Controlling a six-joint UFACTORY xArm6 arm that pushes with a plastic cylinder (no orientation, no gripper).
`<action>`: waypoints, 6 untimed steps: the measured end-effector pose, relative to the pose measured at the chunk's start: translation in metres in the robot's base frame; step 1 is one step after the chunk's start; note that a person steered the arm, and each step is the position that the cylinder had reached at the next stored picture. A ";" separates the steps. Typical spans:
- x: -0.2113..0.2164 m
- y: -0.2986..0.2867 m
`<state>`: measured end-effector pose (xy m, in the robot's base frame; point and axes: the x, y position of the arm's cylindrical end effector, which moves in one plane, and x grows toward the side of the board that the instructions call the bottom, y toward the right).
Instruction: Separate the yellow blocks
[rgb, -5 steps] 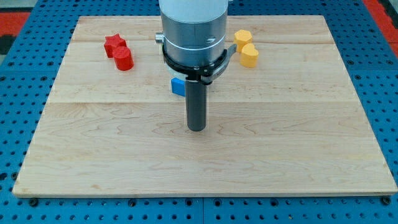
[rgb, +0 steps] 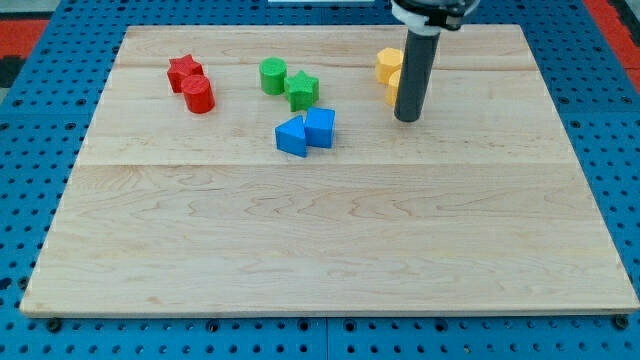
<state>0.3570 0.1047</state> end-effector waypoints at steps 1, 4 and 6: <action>-0.024 0.003; -0.048 0.012; -0.043 -0.010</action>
